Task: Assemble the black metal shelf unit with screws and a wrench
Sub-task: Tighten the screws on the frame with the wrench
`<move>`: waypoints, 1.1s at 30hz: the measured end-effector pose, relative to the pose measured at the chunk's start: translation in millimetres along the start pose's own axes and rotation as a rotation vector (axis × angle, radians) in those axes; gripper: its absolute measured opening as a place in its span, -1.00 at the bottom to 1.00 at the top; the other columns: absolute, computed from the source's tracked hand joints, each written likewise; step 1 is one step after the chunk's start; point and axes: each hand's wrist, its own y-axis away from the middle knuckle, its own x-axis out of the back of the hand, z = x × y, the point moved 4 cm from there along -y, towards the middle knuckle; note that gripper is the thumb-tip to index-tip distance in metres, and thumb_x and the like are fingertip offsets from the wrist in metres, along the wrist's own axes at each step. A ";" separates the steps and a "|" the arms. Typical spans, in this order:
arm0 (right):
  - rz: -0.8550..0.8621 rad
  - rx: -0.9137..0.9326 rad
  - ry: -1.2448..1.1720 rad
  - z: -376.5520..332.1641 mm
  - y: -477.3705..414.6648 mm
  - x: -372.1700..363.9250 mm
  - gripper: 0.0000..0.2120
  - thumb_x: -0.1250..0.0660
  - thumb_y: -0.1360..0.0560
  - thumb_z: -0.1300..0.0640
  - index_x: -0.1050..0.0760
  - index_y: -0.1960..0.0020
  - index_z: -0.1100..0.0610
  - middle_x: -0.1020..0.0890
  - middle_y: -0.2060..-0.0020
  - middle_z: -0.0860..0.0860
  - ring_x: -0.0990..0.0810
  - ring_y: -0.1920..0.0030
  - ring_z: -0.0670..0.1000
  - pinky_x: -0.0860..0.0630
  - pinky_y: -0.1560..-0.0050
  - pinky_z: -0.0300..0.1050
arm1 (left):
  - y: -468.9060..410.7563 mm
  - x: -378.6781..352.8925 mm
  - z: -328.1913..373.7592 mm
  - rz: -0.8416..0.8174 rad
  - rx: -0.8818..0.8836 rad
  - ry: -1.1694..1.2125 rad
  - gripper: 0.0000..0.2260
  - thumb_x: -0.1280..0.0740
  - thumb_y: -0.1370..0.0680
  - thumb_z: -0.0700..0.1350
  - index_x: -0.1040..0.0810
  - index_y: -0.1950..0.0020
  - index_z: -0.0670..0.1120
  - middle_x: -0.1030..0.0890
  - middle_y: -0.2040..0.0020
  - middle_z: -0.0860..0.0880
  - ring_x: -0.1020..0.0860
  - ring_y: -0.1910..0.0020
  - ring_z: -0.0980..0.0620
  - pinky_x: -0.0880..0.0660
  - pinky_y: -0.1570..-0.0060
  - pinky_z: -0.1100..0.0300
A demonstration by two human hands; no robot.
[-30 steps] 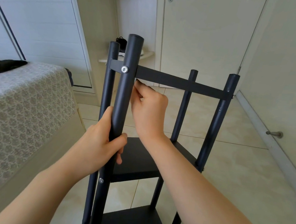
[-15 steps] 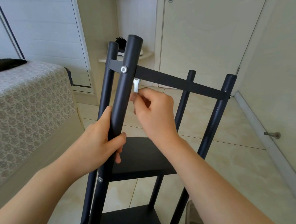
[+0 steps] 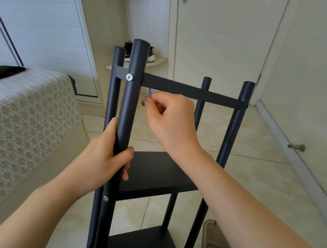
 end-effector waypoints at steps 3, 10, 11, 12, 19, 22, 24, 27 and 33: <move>0.003 0.015 0.002 -1.5 -1.5 -2.9 -0.70 -0.34 -0.56 0.24 -0.52 0.35 0.21 -0.36 0.54 -0.14 -0.38 0.48 -0.10 -0.29 0.36 -0.39 | -0.4 1.5 -2.8 0.005 0.014 -0.011 -0.73 -0.28 -0.60 -0.23 -0.30 -0.12 0.11 -0.67 0.30 -0.10 -0.67 0.39 -0.03 -0.58 0.24 0.19; 0.036 0.016 -0.013 1.6 -1.4 -10.3 -0.74 -0.34 -0.58 0.21 -0.64 0.27 0.22 -0.63 0.42 0.00 -0.54 0.41 -0.14 -0.44 0.26 -0.35 | -1.1 2.5 -3.7 -0.005 0.010 -0.014 -0.70 -0.28 -0.61 -0.24 -0.30 -0.14 0.12 -0.67 0.28 -0.10 -0.68 0.38 -0.05 -0.58 0.24 0.23; 0.059 0.023 -0.008 2.0 -1.2 -11.6 -0.74 -0.35 -0.57 0.21 -0.65 0.27 0.21 -0.64 0.41 -0.01 -0.52 0.43 -0.16 -0.42 0.26 -0.39 | -1.1 2.2 -3.3 -0.005 0.008 -0.011 -0.69 -0.28 -0.61 -0.25 -0.29 -0.15 0.13 -0.67 0.28 -0.10 -0.68 0.39 -0.05 -0.58 0.25 0.24; 0.087 0.033 -0.002 2.8 -1.2 -13.3 -0.74 -0.35 -0.57 0.22 -0.65 0.28 0.21 -0.63 0.43 -0.01 -0.50 0.44 -0.16 -0.41 0.27 -0.39 | -1.2 1.8 -2.9 -0.004 0.009 -0.007 -0.68 -0.29 -0.61 -0.25 -0.29 -0.16 0.14 -0.67 0.28 -0.10 -0.68 0.39 -0.05 -0.58 0.26 0.25; 0.270 0.121 -0.039 14.9 -2.4 -34.4 -0.74 -0.38 -0.54 0.24 -0.59 0.31 0.27 -0.54 0.51 0.06 -0.48 0.48 0.07 -0.44 0.37 -0.04 | -1.8 2.4 -1.9 -0.015 0.019 -0.008 -0.69 -0.29 -0.60 -0.25 -0.30 -0.09 0.15 -0.66 0.29 -0.11 -0.68 0.39 -0.06 -0.59 0.24 0.16; 0.344 0.135 -0.095 17.2 -6.2 -41.2 -0.78 -0.40 -0.52 0.26 -0.59 0.31 0.24 -0.48 0.50 -0.11 -0.36 0.51 -0.13 -0.34 0.39 -0.34 | -2.1 3.9 -2.8 -0.015 0.036 -0.008 -0.68 -0.29 -0.60 -0.25 -0.30 -0.02 0.17 -0.66 0.31 -0.12 -0.68 0.39 -0.06 -0.59 0.22 0.12; 0.376 0.147 -0.111 18.8 -7.9 -44.5 -0.79 -0.40 -0.52 0.26 -0.61 0.29 0.23 -0.42 0.47 -0.16 -0.30 0.50 -0.16 -0.24 0.34 -0.42 | -1.6 5.0 -2.4 -0.017 0.035 -0.005 -0.67 -0.29 -0.60 -0.25 -0.30 -0.02 0.20 -0.66 0.32 -0.12 -0.68 0.38 -0.06 -0.59 0.21 0.13; 0.400 0.164 -0.119 20.2 -9.0 -48.7 -0.78 -0.38 -0.52 0.24 -0.60 0.30 0.23 -0.37 0.46 -0.17 -0.30 0.50 -0.24 -0.19 0.32 -0.46 | -0.8 6.2 -3.8 -0.016 0.041 -0.001 -0.67 -0.29 -0.59 -0.23 -0.30 -0.12 0.18 -0.66 0.31 -0.12 -0.68 0.36 -0.06 -0.60 0.19 0.13; 0.316 0.161 -0.079 20.8 -9.6 -48.1 -0.77 -0.37 -0.55 0.23 -0.60 0.28 0.24 -0.49 0.48 -0.10 -0.39 0.46 -0.11 -0.37 0.36 -0.29 | -0.8 9.1 -7.3 -0.007 0.029 -0.018 -0.73 -0.28 -0.60 -0.25 -0.30 -0.05 0.11 -0.66 0.31 -0.12 -0.68 0.37 -0.04 -0.58 0.19 0.15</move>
